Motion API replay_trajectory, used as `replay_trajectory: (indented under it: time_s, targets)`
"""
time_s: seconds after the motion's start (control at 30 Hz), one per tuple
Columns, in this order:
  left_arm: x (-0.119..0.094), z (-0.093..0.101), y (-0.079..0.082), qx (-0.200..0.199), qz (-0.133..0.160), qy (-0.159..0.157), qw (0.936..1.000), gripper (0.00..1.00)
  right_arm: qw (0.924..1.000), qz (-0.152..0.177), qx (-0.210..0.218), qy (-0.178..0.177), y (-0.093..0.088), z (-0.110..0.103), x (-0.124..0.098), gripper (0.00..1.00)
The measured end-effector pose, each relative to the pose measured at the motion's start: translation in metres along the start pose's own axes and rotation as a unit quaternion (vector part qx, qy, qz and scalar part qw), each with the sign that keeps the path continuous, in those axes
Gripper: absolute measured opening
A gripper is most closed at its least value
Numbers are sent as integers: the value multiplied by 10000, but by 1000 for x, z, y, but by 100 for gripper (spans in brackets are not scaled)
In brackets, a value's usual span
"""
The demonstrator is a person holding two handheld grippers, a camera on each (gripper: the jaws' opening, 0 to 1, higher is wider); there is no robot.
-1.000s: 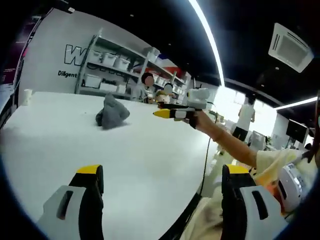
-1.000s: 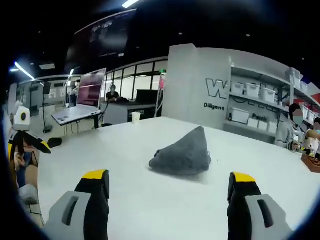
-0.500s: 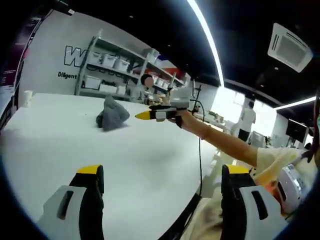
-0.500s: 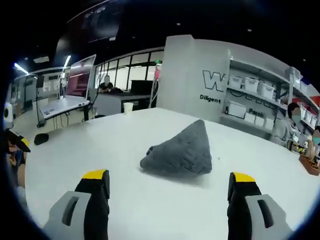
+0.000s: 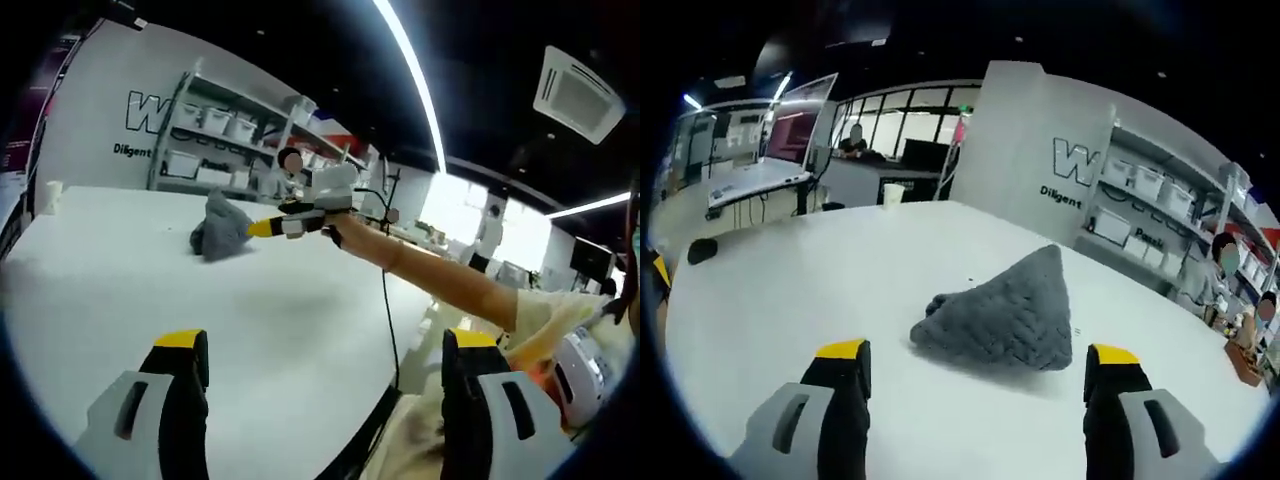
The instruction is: Open the folded towel by lifting each exposed corner and separating the folded layers until the towel lies flat within the target outline without major curled edges
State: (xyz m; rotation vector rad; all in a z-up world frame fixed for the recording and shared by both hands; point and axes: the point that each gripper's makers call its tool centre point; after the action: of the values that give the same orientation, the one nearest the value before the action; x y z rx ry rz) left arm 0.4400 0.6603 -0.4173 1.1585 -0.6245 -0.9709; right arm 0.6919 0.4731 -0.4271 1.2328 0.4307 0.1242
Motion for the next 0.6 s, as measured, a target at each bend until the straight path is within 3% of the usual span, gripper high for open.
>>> replay_trajectory:
  time_s: [0.2,0.3,0.4,0.6]
  targets:
    - [-2,-1,1,4,18,-10,10000,95,9999,-154,-3,26,-8,-10,18,88]
    - [-3,-3,2,-22,39,-15,10000,95,9997,-230,-10,-8,-12,-10,26,82]
    - [-4,-4,3,-30,55,6,10000,94,9995,-303,-37,-11,-17,-9,34,84]
    - [-6,-3,5,17,55,3,10000,94,9988,-466,48,-141,-26,-5,42,78]
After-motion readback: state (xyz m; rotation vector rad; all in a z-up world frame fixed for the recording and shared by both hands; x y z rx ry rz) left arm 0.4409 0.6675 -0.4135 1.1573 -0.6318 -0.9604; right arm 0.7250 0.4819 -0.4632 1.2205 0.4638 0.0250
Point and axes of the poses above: the point that each gripper's makers call its tool centre point, and the gripper's own axes: x roughly forward along the fingers, z roughly to its right, y roughly out of its top, and after that the axes turned 8 degrees about z, right-handed
